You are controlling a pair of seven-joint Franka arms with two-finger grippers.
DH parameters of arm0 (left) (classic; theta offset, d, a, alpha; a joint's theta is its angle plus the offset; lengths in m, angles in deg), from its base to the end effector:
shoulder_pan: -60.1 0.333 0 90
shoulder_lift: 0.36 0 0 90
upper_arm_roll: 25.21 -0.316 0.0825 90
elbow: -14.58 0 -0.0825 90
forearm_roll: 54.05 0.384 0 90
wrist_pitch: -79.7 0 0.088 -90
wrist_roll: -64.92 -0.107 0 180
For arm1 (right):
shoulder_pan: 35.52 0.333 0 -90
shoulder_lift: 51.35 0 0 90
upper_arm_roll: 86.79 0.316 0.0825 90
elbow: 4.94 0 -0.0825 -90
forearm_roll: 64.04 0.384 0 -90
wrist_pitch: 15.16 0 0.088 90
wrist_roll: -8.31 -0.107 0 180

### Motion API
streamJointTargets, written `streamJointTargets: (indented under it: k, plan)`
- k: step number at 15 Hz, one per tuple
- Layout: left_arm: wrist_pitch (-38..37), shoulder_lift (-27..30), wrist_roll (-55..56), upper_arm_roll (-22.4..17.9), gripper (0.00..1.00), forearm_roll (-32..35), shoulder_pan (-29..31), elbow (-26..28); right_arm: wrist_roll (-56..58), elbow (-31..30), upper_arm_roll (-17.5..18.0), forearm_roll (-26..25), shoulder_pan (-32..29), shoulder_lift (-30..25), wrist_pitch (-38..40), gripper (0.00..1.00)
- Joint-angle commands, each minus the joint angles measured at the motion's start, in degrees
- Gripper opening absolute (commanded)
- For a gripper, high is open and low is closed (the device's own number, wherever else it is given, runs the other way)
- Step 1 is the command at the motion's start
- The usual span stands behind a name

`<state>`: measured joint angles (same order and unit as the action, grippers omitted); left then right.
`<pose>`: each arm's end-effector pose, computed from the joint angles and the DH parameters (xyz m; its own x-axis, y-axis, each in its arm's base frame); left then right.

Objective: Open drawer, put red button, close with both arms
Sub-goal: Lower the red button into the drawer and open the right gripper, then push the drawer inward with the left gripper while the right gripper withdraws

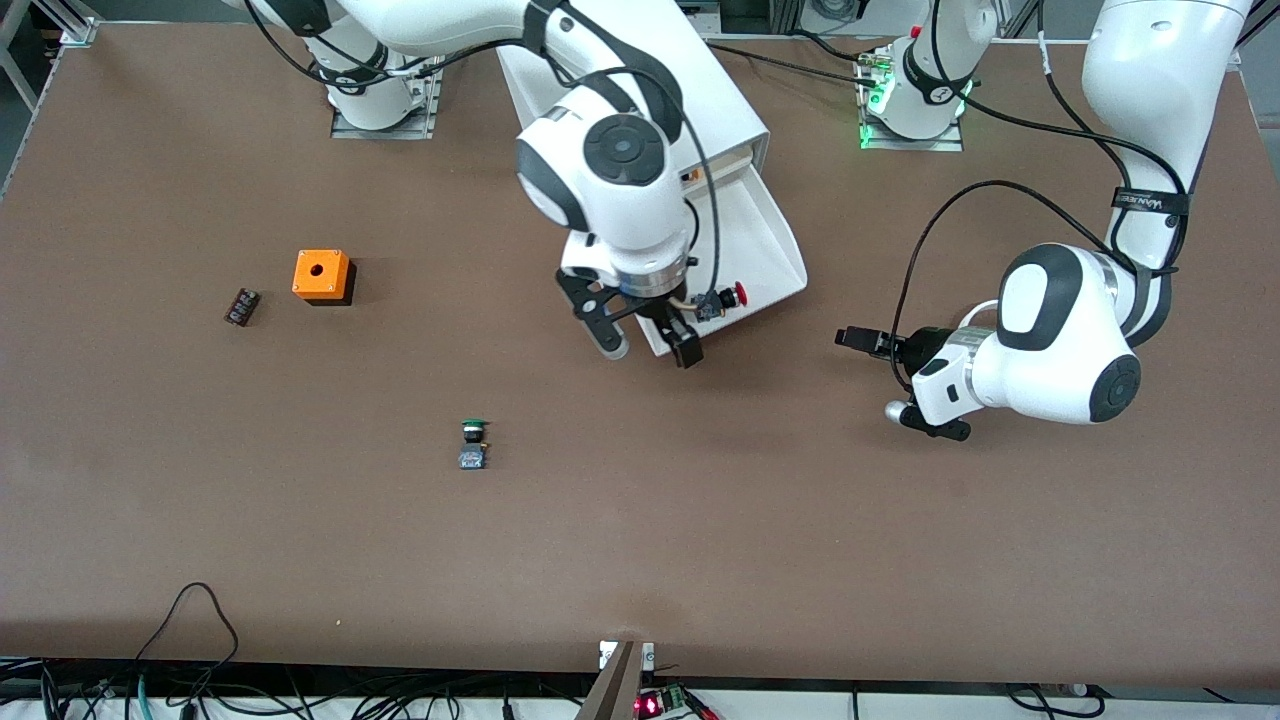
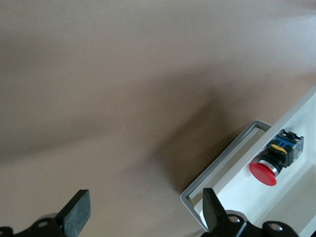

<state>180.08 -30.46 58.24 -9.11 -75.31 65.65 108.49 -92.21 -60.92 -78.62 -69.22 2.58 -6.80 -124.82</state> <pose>0.6238 -0.1298 0.3061 0.9091 -0.2292 -0.3477 -0.0403 -0.8794 0.4743 0.5699 0.5277 0.4227 0.5656 -0.8237 -0.0407 -0.8174 -0.5534 -0.1598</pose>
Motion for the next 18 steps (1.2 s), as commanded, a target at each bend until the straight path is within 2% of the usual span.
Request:
streamJointTargets:
  k: [1, 4, 6, 8, 10, 12, 14, 18]
  plan:
    - [-1.07, 0.83, 5.69, 0.16, 1.0, 3.57, -0.97, -0.4, 6.99, 0.78, 1.06, 3.31, -3.73, -2.01, 2.87, 1.0]
    - [-0.89, 0.83, 15.52, 0.86, 1.0, 10.78, -2.55, -1.62, 15.94, 0.79, 0.97, 5.95, -7.68, -4.38, 4.45, 1.0]
    - [-0.2, 0.83, 25.6, 0.95, 1.0, 12.9, -7.02, -2.07, 24.45, 0.79, 0.97, 6.84, -9.88, -5.09, 7.43, 1.0]
    - [3.66, 1.01, 40.8, 0.86, 1.0, 17.36, -12.21, -2.33, 32.55, 0.61, 0.79, 7.1, -12.34, -6.58, 10.42, 1.0]
    - [9.1, 0.92, 49.89, 0.86, 1.0, 22.64, -15.11, -2.07, 39.4, 0.44, 0.62, 7.63, -15.06, -7.46, 12.27, 1.0]
    - [13.85, 0.83, 53.86, 0.86, 1.0, 23.54, -16.53, -1.89, 47.4, -1.05, 0.01, 7.37, -17.52, -9.22, 14.64, 1.0]
    - [15.27, 0.75, 55.89, 0.86, 1.0, 23.54, -18.28, -1.37, 54.96, -3.42, -0.61, 7.46, -20.68, -11.06, 14.92, 1.0]
    - [18.27, 1.01, 62.48, 1.56, 1.0, 23.54, -19.96, 1.44, 64.73, -12.38, -2.45, 7.37, -25.26, -16.25, 14.04, 1.0]
